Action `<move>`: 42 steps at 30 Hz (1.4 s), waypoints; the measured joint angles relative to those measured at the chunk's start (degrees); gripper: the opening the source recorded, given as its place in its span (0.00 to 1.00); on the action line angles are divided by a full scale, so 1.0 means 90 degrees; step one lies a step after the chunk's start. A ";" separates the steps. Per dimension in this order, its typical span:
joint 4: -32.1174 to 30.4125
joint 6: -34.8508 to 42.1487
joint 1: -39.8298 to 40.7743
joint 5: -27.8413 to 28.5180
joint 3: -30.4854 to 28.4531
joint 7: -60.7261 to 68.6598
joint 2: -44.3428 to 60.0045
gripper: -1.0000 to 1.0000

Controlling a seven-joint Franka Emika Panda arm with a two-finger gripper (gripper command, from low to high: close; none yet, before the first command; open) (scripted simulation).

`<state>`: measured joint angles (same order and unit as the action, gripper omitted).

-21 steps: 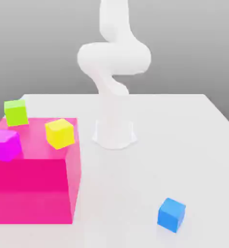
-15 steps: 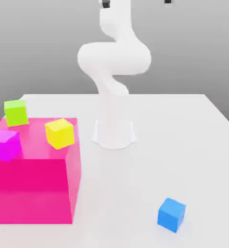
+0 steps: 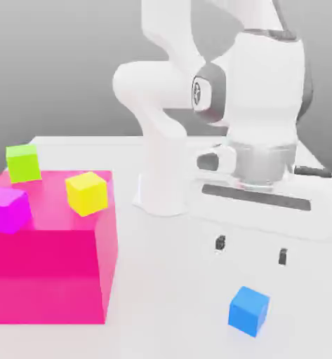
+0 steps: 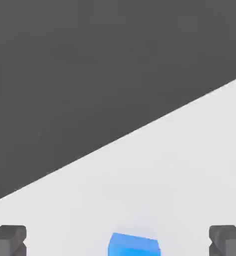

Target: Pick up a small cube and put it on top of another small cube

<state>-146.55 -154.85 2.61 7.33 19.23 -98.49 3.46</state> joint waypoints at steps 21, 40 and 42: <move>-0.0175 -0.0541 -0.0582 0.0213 -0.0406 -0.0877 0.0963 0.00; 0.1713 0.3946 0.2544 -0.0703 -0.2677 0.2752 -0.1705 0.00; 0.1432 0.3499 0.2575 -0.0724 -0.2719 0.2807 -0.1541 0.00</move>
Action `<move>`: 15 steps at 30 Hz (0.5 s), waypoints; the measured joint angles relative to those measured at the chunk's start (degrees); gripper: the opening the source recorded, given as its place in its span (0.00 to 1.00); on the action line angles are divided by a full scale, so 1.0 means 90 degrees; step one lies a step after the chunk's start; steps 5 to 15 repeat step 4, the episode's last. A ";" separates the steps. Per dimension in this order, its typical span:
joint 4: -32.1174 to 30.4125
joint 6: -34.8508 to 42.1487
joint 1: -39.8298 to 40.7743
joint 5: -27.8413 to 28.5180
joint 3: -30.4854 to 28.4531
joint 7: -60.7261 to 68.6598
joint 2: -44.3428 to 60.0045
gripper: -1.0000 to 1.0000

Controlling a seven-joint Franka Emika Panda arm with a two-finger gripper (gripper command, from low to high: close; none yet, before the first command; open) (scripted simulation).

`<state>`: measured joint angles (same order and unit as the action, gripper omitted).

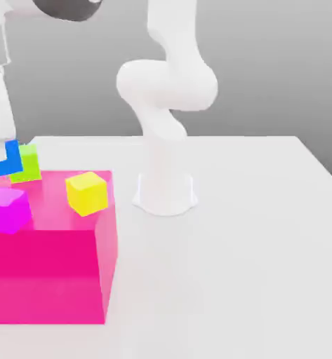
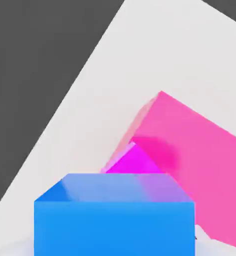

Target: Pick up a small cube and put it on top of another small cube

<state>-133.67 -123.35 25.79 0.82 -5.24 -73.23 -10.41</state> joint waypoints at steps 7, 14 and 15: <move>-0.0100 -0.0160 0.0007 -0.0007 -0.0007 0.0012 0.0061 1.00; -0.0100 -0.0160 0.0007 -0.0007 -0.0007 0.0012 0.0061 1.00; -0.0100 -0.0160 0.0007 -0.0007 -0.0007 0.0012 0.0061 1.00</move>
